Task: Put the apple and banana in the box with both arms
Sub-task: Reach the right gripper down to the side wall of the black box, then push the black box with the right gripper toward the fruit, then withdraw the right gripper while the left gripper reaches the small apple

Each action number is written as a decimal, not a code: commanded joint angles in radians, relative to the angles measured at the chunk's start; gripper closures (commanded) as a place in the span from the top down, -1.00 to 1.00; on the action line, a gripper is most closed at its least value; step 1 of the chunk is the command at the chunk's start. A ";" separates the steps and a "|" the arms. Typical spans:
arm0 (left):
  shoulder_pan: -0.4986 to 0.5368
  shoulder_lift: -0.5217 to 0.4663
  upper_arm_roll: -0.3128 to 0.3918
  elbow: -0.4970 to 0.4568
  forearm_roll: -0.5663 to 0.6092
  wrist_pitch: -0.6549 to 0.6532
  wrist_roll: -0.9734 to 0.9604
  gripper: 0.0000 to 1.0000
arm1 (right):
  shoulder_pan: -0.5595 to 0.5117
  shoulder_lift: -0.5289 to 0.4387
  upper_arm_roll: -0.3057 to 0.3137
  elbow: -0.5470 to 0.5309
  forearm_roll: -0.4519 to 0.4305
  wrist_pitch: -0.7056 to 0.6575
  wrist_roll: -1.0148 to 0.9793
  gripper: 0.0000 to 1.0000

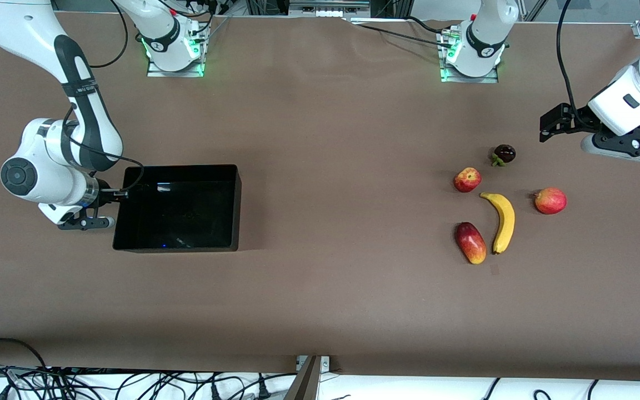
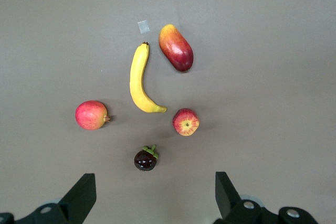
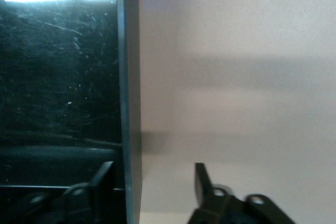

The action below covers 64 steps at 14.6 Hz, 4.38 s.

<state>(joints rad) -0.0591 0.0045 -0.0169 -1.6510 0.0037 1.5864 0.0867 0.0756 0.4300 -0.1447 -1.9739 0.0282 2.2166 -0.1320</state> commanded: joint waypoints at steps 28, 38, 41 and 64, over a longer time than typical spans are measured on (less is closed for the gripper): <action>0.013 0.014 -0.005 0.030 -0.001 -0.078 -0.007 1.00 | 0.635 0.392 0.143 0.693 0.288 0.021 0.693 -1.00; -0.008 0.164 -0.023 -0.184 0.006 0.048 -0.008 1.00 | 0.708 0.426 0.146 0.693 0.288 0.124 0.783 -0.98; 0.005 0.157 -0.032 -0.273 0.004 0.129 0.033 1.00 | 0.705 0.420 0.142 0.693 0.283 0.123 0.752 0.59; 0.016 0.235 -0.127 -0.721 0.200 0.904 0.395 1.00 | 0.472 -0.242 -0.319 0.525 0.222 -0.650 0.166 1.00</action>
<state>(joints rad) -0.0736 0.2029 -0.1399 -2.3673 0.1815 2.4306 0.4464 0.5349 0.2805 -0.4469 -1.3277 0.2693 1.5641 0.0798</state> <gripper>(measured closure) 0.000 0.000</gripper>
